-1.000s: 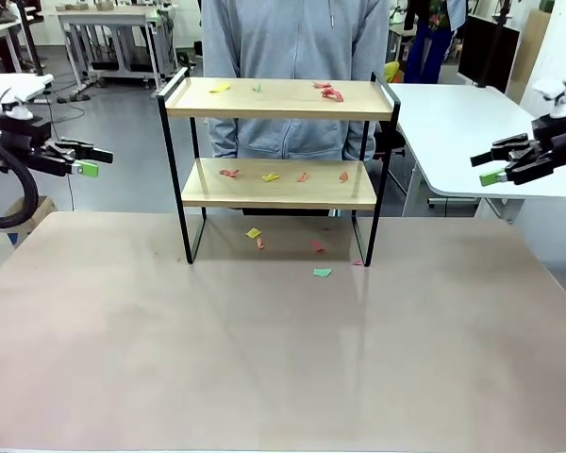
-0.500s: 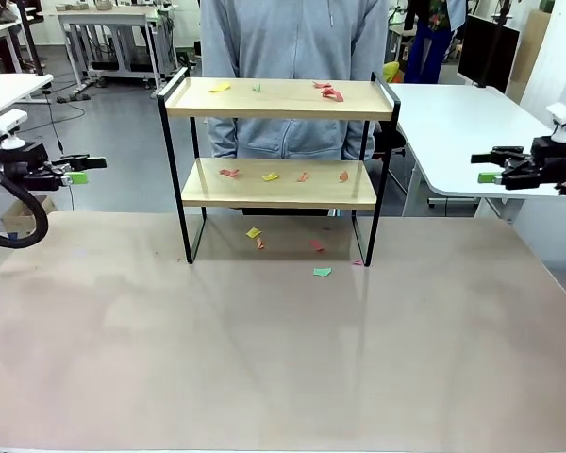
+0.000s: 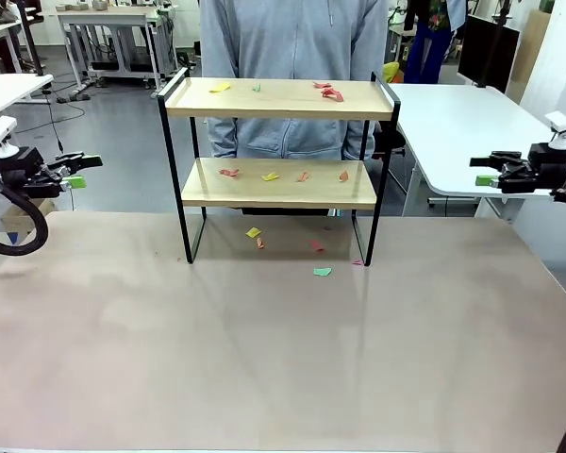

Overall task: Clean the shelf.
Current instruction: Pick up the Duster handed by the human.

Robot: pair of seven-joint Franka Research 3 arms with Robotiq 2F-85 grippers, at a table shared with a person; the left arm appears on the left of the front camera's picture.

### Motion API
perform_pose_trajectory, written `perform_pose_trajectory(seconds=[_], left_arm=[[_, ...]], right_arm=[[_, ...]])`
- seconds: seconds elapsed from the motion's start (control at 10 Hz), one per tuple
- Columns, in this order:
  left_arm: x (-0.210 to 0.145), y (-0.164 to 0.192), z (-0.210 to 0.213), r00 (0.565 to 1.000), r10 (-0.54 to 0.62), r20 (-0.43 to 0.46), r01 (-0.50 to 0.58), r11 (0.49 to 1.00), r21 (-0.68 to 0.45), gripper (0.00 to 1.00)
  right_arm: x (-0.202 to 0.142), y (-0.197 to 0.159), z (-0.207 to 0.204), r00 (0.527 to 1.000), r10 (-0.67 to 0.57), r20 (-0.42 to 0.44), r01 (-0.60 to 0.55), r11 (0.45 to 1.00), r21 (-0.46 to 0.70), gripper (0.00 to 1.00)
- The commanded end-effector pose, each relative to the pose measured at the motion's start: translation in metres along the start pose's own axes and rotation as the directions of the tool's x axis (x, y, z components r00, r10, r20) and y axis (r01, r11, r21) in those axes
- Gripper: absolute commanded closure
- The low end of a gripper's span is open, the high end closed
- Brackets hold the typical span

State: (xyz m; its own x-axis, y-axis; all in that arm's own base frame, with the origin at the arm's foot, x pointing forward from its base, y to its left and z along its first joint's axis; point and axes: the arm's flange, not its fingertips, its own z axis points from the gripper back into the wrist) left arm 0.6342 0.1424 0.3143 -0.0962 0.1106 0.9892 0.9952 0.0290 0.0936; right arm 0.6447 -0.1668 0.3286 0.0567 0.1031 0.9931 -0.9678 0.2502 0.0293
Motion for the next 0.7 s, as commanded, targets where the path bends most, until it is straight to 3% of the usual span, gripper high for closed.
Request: perform_pose_trajectory(seconds=[0.0,0.6], left_arm=[[0.015,-0.014,-0.011,0.999,-0.027,-0.040,0.029,0.998,0.055,0.00],[0.032,-0.024,-0.010,0.998,0.039,-0.043,-0.035,0.996,0.087,0.00]], right_arm=[[0.006,-0.004,-0.003,1.000,0.020,0.001,-0.020,0.999,-0.046,0.00],[0.028,0.007,-0.001,0.999,0.033,-0.019,-0.034,0.997,-0.075,0.00]])
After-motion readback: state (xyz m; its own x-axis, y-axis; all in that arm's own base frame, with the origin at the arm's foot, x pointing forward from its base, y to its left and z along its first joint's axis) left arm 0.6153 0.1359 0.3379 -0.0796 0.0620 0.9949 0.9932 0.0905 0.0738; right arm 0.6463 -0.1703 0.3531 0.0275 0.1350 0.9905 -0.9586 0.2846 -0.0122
